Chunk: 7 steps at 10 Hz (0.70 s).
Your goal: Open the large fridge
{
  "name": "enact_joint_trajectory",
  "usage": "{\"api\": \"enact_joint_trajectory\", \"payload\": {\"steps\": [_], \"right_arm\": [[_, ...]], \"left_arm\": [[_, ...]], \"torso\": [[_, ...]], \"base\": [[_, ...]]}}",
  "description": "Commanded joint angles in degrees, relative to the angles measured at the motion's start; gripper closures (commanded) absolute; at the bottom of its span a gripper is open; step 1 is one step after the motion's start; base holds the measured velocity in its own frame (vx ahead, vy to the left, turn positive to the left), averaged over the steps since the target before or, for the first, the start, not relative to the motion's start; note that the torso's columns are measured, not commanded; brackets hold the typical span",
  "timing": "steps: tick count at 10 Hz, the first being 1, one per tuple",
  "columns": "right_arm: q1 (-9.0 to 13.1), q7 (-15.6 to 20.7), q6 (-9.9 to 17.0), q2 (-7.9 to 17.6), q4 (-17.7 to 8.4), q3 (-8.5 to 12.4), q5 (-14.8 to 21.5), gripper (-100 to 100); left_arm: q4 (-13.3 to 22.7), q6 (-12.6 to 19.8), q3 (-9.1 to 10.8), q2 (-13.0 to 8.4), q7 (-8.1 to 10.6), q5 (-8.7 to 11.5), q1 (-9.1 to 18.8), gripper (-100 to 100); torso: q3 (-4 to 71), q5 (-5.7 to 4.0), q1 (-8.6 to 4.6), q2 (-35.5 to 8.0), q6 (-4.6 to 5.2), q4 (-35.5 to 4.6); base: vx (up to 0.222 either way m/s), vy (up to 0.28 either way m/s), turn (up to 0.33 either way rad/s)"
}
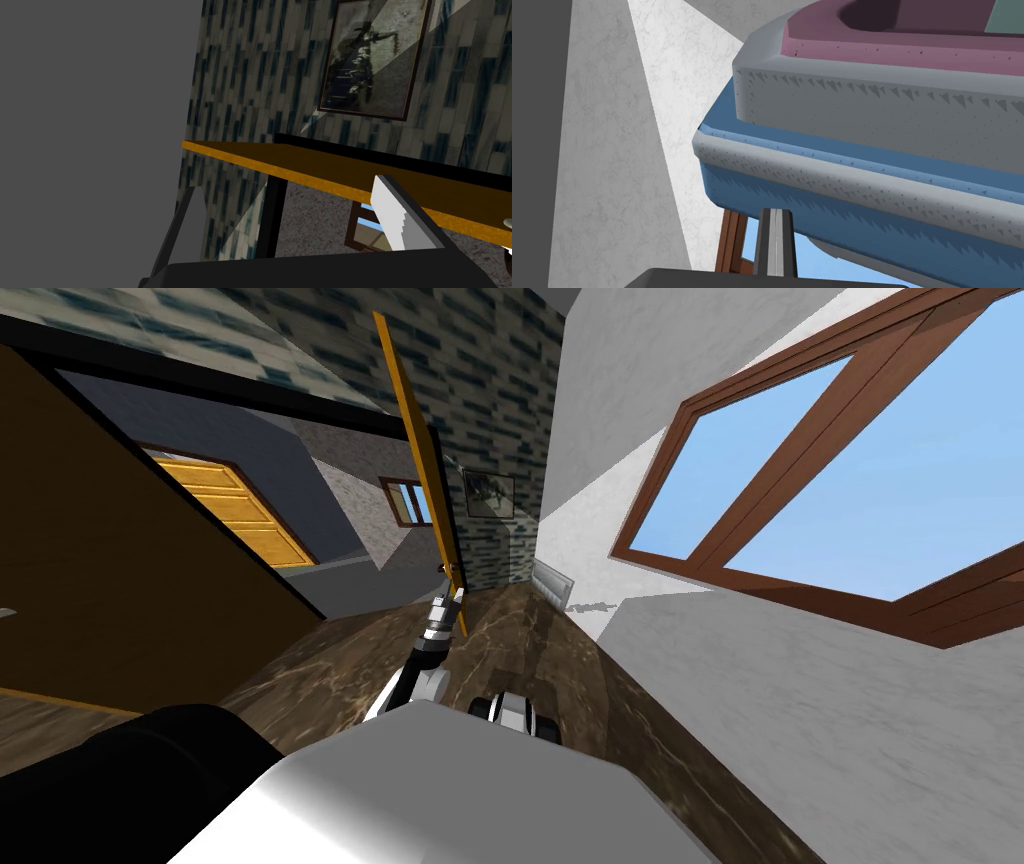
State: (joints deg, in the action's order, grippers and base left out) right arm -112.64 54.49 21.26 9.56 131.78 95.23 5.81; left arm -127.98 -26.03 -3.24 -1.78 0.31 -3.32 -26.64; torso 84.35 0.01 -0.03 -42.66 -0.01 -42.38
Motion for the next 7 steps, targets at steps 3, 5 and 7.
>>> {"api": "enact_joint_trajectory", "payload": {"steps": [3, 5, 7], "right_arm": [[6.1, 2.4, 0.5, 0.0, -1.9, -4.2, 4.9, -100], [9.2, 3.7, 0.7, -0.1, -2.8, -6.3, 7.4, -100], [12.6, 5.3, 0.9, -0.2, -3.7, -8.7, 10.2, -100]], "left_arm": [[0.0, 0.0, 0.00, 0.0, 0.00, 0.0, 0.0, 0], [0.0, 0.0, 0.00, 0.0, 0.00, 0.0, 0.0, 0], [0.0, 0.0, 0.00, 0.0, 0.00, 0.0, 0.0, 0]], "torso": [[0.0, -0.11, -0.15, 0.2, 0.02, 0.0], [0.3, -0.03, -0.01, 0.4, 0.01, 0.1], [0.3, 0.01, 0.09, 0.5, 0.01, 0.1]], "base": [[-0.008, 0.044, 0.061], [-0.011, 0.045, 0.076], [0.000, 0.055, 0.088]]}}
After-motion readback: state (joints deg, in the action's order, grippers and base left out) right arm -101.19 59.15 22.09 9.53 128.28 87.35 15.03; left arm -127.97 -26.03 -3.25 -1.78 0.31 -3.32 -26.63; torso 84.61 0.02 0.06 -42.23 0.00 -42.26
